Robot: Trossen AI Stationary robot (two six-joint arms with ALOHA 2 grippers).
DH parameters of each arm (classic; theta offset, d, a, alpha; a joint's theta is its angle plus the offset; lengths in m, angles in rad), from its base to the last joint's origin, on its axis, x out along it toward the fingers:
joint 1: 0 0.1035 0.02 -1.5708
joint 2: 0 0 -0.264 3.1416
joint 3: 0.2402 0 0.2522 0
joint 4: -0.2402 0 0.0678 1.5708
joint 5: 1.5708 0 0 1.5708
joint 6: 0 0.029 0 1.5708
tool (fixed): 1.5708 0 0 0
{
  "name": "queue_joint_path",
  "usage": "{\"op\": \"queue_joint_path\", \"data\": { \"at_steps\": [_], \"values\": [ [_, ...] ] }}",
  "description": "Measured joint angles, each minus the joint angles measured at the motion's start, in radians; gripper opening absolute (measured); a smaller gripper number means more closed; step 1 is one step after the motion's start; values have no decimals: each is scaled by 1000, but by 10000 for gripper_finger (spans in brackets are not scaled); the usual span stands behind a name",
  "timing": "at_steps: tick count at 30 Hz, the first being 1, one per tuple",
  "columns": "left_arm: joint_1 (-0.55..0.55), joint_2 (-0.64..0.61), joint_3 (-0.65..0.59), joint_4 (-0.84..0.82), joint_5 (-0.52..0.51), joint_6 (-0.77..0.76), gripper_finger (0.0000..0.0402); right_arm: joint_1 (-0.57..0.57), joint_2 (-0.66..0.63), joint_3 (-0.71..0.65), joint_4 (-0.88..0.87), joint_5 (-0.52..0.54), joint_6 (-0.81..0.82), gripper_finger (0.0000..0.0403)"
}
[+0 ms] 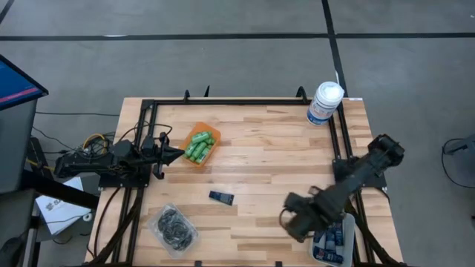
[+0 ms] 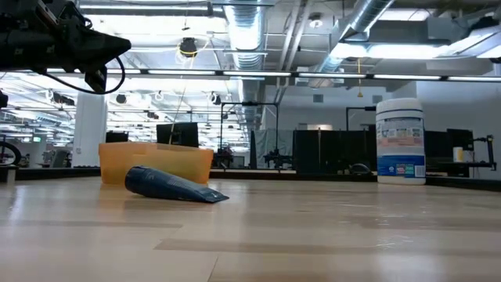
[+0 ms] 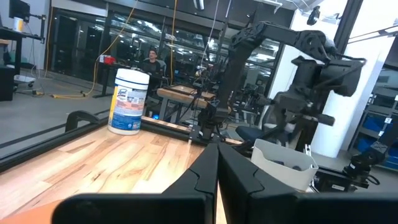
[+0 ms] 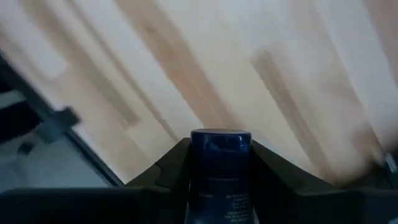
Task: Pick & Place Travel size toiletries
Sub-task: Put the dark blue shaving cream into the gray bin
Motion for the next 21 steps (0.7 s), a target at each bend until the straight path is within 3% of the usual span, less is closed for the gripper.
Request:
{"op": "queue_joint_path", "data": {
  "at_steps": [9, 21],
  "values": [
    [0, 0, 0, 0, 1, 0, 2, 188, 8, 0, -234, -3, 512, 122],
    [0, 0, 0, 0, 4, 0, 2, 289, 39, 0, -250, -10, 914, 122]
  ]
}}
